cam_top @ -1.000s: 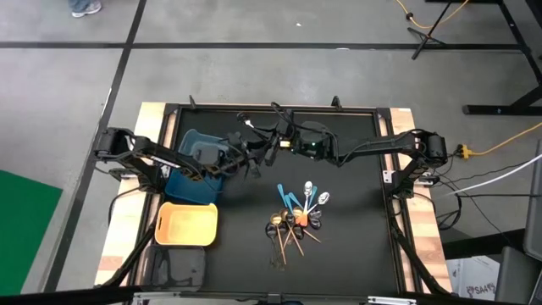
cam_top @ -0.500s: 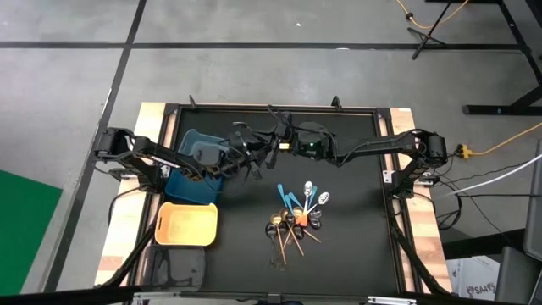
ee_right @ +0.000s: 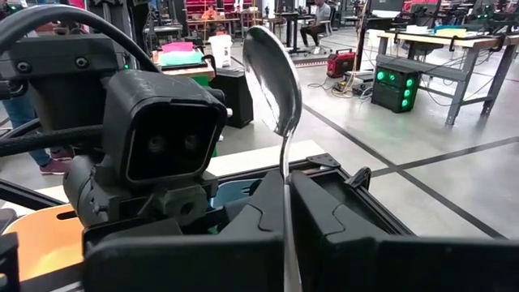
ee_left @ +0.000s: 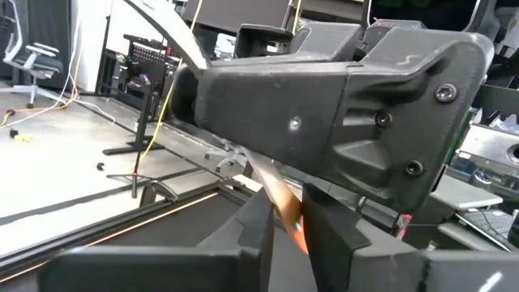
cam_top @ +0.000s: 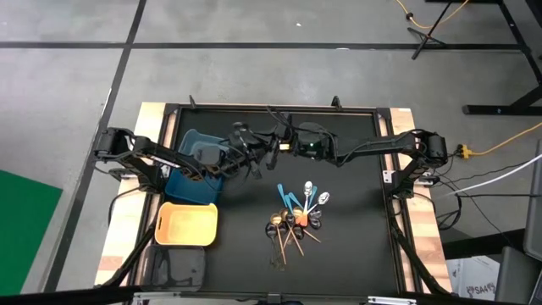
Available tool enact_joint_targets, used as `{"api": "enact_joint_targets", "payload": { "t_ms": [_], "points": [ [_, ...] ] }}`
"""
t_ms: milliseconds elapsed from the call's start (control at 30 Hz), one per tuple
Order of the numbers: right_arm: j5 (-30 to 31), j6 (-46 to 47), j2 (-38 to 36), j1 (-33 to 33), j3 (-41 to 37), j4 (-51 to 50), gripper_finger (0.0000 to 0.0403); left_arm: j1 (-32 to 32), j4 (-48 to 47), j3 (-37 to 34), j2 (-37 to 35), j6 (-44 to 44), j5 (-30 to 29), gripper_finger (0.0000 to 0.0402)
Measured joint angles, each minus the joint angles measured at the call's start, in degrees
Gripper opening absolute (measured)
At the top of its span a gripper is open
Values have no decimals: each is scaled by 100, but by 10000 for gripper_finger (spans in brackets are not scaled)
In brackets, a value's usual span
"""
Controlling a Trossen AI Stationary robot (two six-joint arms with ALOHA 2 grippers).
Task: Sort silverware by color (type)
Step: Put the orange spoon into the light green bin
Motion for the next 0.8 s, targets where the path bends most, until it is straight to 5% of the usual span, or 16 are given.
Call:
{"api": "enact_joint_targets", "payload": {
  "t_ms": [800],
  "points": [
    [-45,-66,-11,7,0,7,22,4,-16,-4,-2,-21,-43,6]
  ]
}}
